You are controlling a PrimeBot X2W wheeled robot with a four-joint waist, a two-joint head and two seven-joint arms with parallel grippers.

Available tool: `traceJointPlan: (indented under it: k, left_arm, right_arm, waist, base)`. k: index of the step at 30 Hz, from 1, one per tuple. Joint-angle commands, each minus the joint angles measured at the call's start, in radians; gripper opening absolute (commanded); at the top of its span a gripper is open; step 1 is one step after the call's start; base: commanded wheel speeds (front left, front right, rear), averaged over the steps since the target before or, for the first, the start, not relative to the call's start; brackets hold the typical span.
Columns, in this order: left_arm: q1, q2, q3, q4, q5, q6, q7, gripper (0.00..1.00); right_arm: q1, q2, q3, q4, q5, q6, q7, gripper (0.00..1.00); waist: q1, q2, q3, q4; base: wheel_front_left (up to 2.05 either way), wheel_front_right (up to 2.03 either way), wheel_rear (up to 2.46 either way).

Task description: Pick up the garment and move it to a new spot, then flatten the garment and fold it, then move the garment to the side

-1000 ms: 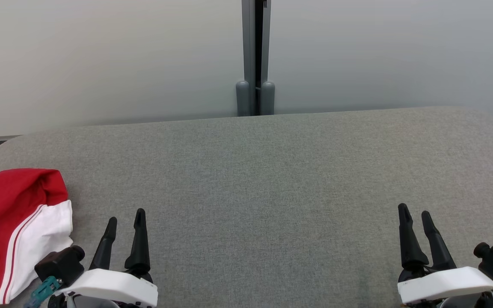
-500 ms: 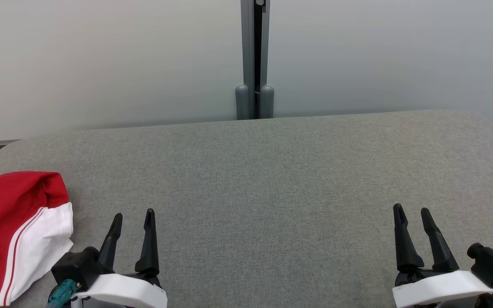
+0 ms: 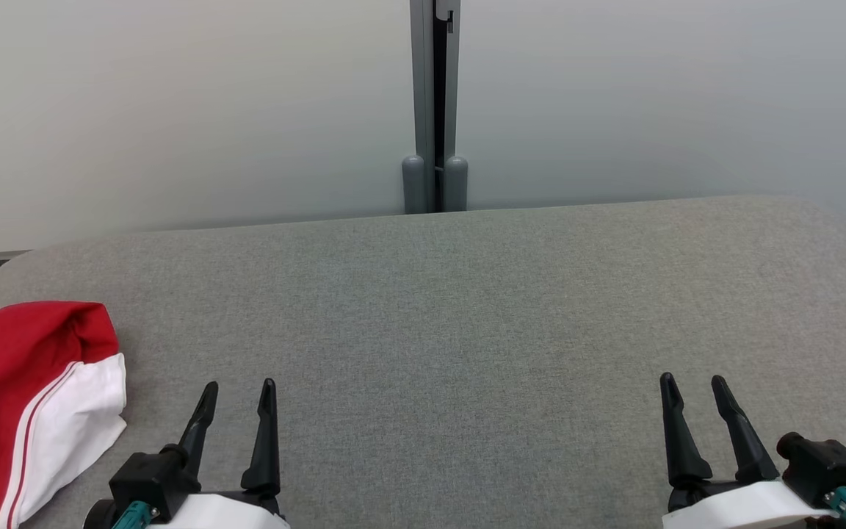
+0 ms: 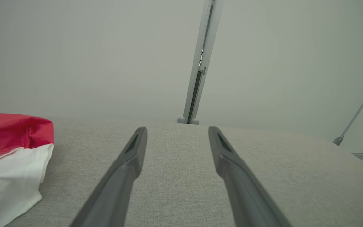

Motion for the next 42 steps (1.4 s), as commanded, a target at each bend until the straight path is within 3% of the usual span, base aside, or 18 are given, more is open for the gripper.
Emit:
traceJointPlan:
  k: [1, 18, 29, 42]
  left_arm:
    - [-0.002, 0.005, 0.008, -0.005, 0.022, -0.004, -0.008, 1.00]
    - [0.018, -0.031, 0.087, 0.035, 0.128, -0.062, -0.043, 1.00]
    - [0.033, -0.033, 0.085, 0.041, 0.221, -0.063, -0.063, 1.00]
    - [0.034, -0.033, 0.071, 0.046, 0.255, -0.058, -0.075, 1.00]
  right_arm:
    - [0.003, -0.005, -0.001, -0.005, -0.021, 0.000, -0.012, 1.00]
    - [0.012, -0.007, 0.017, 0.020, -0.138, 0.000, -0.047, 1.00]
    - [0.017, -0.007, 0.037, 0.027, -0.212, 0.000, -0.067, 1.00]
    - [0.021, -0.007, 0.058, 0.032, -0.259, 0.000, -0.080, 1.00]
  waist:
    - [0.0000, -0.0001, -0.001, 0.000]
    - [0.0000, -0.0001, -0.013, 0.001]
    - [0.0000, -0.0001, -0.028, -0.003]
    - [0.0000, -0.0001, -0.031, -0.004]
  base:
    - [0.00, 0.00, 0.00]
    - [0.00, 0.00, 0.00]
    - [0.00, 0.00, 0.00]
    - [0.00, 0.00, 0.00]
